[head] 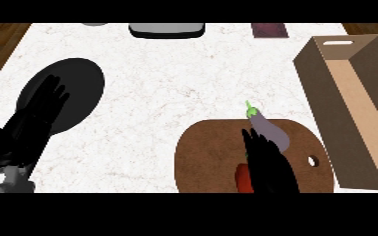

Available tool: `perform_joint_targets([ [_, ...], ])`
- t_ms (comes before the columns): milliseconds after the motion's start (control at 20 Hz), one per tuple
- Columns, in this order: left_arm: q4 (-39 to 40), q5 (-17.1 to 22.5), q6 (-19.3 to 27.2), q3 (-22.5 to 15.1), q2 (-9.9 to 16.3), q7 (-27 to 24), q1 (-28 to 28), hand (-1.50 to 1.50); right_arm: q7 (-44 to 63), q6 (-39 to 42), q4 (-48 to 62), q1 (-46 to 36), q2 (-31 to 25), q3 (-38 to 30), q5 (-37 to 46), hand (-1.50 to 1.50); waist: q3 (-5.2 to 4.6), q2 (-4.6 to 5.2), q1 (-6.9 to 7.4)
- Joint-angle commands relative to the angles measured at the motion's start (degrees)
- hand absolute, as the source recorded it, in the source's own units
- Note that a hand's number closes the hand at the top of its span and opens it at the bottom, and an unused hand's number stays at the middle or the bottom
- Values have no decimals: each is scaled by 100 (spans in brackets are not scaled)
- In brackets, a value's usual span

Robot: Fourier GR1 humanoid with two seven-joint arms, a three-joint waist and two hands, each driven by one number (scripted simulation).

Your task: Pick the bell pepper from the cutting board and place it in the cardboard box

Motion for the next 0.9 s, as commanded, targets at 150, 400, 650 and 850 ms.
perform_joint_targets([
  [150,84,32,-152,199,42,105,-107,0,536,430,137,-35,232,-232,229,-150,2,3,-2],
  [400,-355,-224,2,16,-281,342,33,0,-382,118,239,-23,101,-247,636,150,4,-1,8],
  [650,-54,-229,-293,280,-262,84,14,0,-310,296,71,13,312,-176,892,150,3,0,5],
  [850,48,-62,-515,421,-178,91,62,0,-560,-54,1152,-673,655,-679,986,150,4,11,37],
])
